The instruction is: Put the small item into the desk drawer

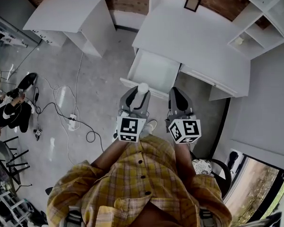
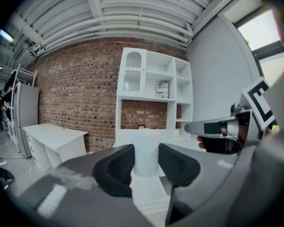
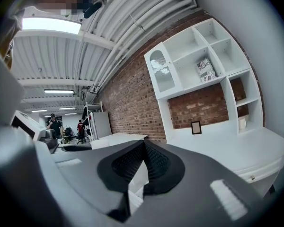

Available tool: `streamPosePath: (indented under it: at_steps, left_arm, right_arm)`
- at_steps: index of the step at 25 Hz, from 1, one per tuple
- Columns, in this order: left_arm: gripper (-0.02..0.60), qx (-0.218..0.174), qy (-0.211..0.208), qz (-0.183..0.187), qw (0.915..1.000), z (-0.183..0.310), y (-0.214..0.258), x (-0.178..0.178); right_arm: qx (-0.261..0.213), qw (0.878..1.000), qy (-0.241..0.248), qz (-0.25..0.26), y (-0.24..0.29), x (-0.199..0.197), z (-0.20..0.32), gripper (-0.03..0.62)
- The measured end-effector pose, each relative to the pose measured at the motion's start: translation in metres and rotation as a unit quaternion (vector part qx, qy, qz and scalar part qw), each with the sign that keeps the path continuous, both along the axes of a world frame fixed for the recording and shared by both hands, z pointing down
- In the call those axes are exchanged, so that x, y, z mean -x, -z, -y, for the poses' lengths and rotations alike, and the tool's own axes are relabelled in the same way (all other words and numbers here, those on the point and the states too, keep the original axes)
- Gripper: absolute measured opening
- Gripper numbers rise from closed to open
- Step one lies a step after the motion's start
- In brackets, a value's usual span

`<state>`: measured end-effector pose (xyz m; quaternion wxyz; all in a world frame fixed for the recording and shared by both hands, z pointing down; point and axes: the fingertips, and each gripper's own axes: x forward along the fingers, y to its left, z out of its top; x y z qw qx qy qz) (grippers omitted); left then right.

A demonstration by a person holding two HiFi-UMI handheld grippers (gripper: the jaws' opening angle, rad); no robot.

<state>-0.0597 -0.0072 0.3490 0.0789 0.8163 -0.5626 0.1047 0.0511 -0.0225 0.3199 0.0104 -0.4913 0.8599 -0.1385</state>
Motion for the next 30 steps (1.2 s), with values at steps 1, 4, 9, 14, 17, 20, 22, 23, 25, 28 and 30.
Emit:
streamPosePath:
  at_steps: [1, 4, 9, 14, 17, 20, 22, 23, 25, 28, 30]
  left_arm:
    - [0.169, 0.002, 0.0, -0.002, 1.0, 0.008, -0.002, -0.001]
    - [0.169, 0.008, 0.0, 0.002, 1.0, 0.026, -0.007, -0.005]
    - [0.169, 0.02, -0.003, 0.013, 0.9997, 0.045, -0.017, -0.011]
    - [0.169, 0.037, -0.005, 0.023, 0.999, 0.053, -0.032, -0.013]
    - [0.169, 0.051, -0.007, 0.024, 0.9984, 0.056, -0.04, -0.014]
    - [0.169, 0.064, -0.01, 0.03, 0.9975, 0.064, -0.05, -0.014]
    - [0.169, 0.072, -0.012, 0.031, 0.9969, 0.071, -0.056, -0.013]
    - [0.169, 0.076, -0.012, 0.03, 0.9966, 0.076, -0.06, -0.013]
    - [0.169, 0.085, -0.012, 0.025, 0.996, 0.085, -0.067, -0.012]
    - [0.169, 0.104, -0.018, 0.026, 0.9941, 0.099, -0.08, -0.01]
    - [0.169, 0.115, -0.019, 0.03, 0.9927, 0.109, -0.09, -0.006]
  right_arm:
    - [0.002, 1.0, 0.0, 0.001, -0.002, -0.001, 0.008, -0.012]
    - [0.008, 1.0, -0.001, 0.003, -0.007, -0.005, 0.026, -0.012]
    - [0.021, 1.0, -0.004, 0.007, -0.017, -0.011, 0.045, -0.012]
    - [0.041, 0.999, -0.01, 0.0, -0.035, -0.016, 0.049, -0.012]
    - [0.053, 0.998, -0.013, -0.001, -0.044, -0.017, 0.052, -0.012]
    - [0.065, 0.998, -0.015, 0.0, -0.055, -0.015, 0.057, -0.012]
    - [0.074, 0.997, -0.014, -0.001, -0.063, -0.013, 0.062, -0.012]
    - [0.078, 0.997, -0.014, -0.003, -0.067, -0.013, 0.065, -0.012]
    - [0.087, 0.996, -0.015, -0.006, -0.075, -0.012, 0.073, -0.012]
    - [0.103, 0.994, -0.02, -0.007, -0.086, -0.01, 0.085, -0.012]
    - [0.111, 0.994, -0.021, -0.01, -0.094, -0.006, 0.093, -0.012]
